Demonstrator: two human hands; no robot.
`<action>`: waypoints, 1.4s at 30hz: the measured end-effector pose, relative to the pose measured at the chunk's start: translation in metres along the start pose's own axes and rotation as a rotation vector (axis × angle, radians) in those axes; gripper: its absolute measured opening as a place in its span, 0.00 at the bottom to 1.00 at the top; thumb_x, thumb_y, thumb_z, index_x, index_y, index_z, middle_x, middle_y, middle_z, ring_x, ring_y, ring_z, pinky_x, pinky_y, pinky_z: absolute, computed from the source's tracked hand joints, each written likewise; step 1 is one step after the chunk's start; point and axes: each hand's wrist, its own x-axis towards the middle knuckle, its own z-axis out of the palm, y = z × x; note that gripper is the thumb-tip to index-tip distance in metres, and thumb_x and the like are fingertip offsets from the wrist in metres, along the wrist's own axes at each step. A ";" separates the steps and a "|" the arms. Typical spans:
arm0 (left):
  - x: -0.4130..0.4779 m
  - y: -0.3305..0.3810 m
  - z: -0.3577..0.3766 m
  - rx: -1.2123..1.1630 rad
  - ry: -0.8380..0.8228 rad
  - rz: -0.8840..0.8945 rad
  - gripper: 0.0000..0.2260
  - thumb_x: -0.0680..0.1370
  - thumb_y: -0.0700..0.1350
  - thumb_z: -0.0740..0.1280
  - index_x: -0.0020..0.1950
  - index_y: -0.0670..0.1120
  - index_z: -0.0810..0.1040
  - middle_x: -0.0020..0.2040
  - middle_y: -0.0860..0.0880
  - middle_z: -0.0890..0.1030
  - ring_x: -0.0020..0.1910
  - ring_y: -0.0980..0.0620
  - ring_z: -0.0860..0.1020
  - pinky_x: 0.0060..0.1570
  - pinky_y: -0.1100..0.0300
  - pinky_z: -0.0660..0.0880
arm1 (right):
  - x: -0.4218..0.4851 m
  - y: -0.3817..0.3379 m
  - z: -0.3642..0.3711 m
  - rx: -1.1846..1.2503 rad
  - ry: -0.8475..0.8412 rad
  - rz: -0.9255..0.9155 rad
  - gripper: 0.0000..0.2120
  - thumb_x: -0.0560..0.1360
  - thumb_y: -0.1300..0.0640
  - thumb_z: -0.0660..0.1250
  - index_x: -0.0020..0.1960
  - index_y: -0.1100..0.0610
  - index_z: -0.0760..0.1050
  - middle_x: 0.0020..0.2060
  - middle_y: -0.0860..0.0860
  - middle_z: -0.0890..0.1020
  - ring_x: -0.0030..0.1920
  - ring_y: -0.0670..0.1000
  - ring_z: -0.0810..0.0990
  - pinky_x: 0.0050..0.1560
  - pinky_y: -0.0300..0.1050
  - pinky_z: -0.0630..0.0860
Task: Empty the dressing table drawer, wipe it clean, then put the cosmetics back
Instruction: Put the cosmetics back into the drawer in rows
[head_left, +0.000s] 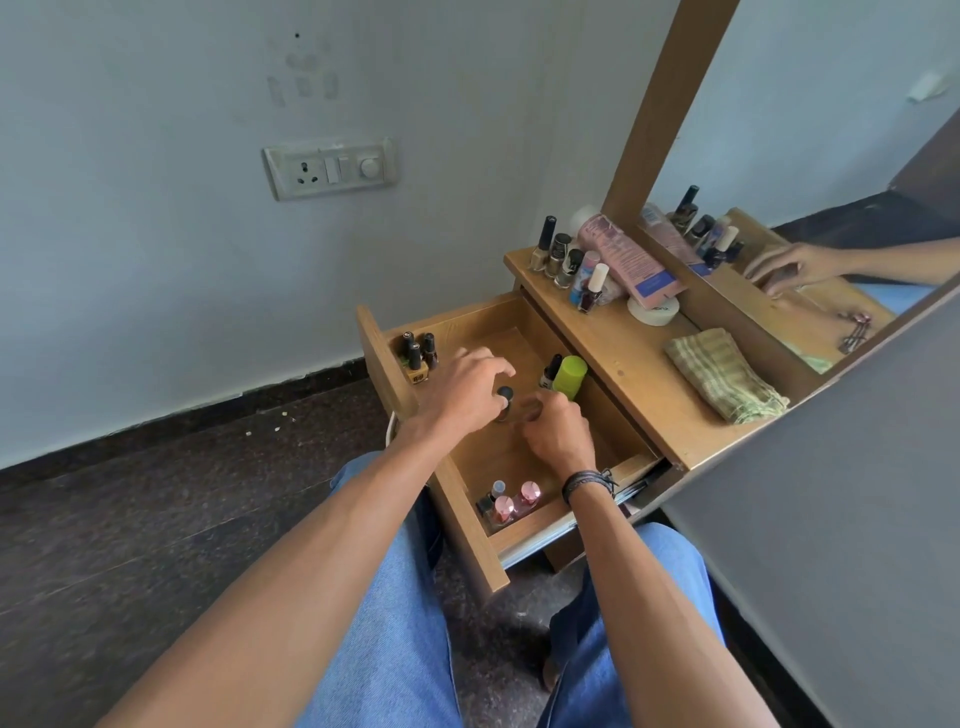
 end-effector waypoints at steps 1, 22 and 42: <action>0.000 0.001 0.002 0.022 -0.001 0.009 0.20 0.78 0.45 0.73 0.70 0.50 0.78 0.69 0.50 0.78 0.67 0.49 0.73 0.62 0.50 0.76 | 0.000 0.000 -0.001 0.006 0.007 0.011 0.14 0.76 0.62 0.66 0.59 0.51 0.82 0.52 0.54 0.85 0.53 0.58 0.84 0.53 0.52 0.82; 0.091 -0.014 0.019 -0.037 0.115 -0.118 0.15 0.78 0.41 0.74 0.65 0.43 0.82 0.60 0.44 0.84 0.58 0.44 0.83 0.59 0.49 0.80 | 0.007 0.007 0.005 0.018 -0.014 0.018 0.12 0.77 0.61 0.62 0.56 0.51 0.80 0.51 0.54 0.84 0.50 0.60 0.83 0.47 0.47 0.78; 0.105 -0.018 0.031 0.154 0.238 -0.066 0.12 0.80 0.38 0.70 0.63 0.39 0.82 0.58 0.39 0.83 0.54 0.38 0.83 0.52 0.47 0.83 | 0.012 0.003 0.007 -0.002 -0.055 0.010 0.13 0.74 0.62 0.64 0.54 0.49 0.79 0.47 0.52 0.85 0.49 0.58 0.83 0.48 0.50 0.81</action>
